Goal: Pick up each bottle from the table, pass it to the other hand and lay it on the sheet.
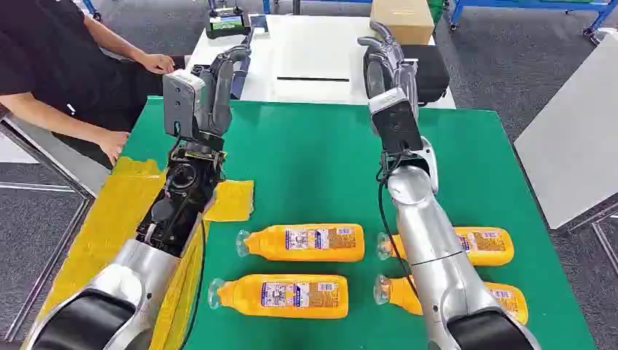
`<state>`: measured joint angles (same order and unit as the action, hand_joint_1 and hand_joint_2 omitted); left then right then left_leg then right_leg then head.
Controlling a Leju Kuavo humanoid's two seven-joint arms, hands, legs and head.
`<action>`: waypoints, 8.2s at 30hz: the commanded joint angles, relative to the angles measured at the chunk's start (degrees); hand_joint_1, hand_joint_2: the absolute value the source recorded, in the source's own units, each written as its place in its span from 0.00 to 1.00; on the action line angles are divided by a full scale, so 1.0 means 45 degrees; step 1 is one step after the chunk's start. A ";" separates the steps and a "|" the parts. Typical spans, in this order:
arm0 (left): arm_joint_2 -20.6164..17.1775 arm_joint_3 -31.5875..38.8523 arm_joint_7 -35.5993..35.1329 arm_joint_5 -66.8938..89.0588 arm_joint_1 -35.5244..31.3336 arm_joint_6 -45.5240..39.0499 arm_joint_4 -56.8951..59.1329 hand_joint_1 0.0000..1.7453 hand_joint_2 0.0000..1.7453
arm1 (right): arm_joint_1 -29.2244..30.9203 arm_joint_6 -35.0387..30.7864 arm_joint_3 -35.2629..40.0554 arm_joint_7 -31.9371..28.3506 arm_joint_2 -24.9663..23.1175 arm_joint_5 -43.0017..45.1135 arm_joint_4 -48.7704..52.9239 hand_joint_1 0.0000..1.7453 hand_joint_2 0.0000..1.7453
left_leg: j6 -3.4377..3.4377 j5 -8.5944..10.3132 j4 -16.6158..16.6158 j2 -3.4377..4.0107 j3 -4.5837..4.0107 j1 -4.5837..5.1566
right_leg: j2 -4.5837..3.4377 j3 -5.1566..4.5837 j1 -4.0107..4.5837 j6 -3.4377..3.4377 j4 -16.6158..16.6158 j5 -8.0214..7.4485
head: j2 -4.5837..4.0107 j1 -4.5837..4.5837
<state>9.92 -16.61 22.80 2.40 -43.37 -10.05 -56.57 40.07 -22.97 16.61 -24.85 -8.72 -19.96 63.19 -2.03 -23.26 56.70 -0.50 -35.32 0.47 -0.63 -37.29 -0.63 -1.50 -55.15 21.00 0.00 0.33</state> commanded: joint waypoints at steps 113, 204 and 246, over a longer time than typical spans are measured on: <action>-0.0723 0.3873 0.0750 -0.3307 0.8980 0.2631 -0.6685 0.00 0.00 | -1.5323 0.8152 -0.3153 0.9561 0.6249 -0.8853 1.0491 0.00 1.00 | -0.0042 -0.0334 -0.0016 -0.0011 0.0312 0.0010 | 0.0027 0.0306 0.0014 -0.0038 0.0034 0.0271 | 0.0000 0.0000; -0.0833 0.1878 0.0684 -0.4008 0.6982 0.3483 -0.4895 0.00 1.00 | -0.4577 0.8914 -0.3551 0.4242 0.3232 -0.0229 0.5188 1.00 1.00 | -0.0152 -0.0812 -0.0016 0.0207 0.1033 -0.0051 | -0.0198 0.1089 0.0128 -0.0105 0.0223 0.0649 | 0.0000 -0.0005; -0.0854 0.0759 0.0408 -0.5417 0.6036 0.1703 -0.4316 0.00 1.00 | 0.1635 0.2975 0.4433 0.5193 -0.2270 -0.2965 -0.6132 1.00 1.00 | -0.0082 -0.0661 -0.0007 0.0058 0.0855 -0.0034 | -0.0050 0.0893 0.0107 -0.0108 0.0099 0.0594 | 0.0000 -0.0005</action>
<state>7.65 -11.89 24.13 -22.21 -14.35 -0.66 -79.47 45.62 -8.48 30.27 -3.58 -18.38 -29.66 40.15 -2.58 -26.15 56.69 -0.25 -31.69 0.34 -0.94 -33.48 -0.17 -2.04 -54.69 23.58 0.00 0.31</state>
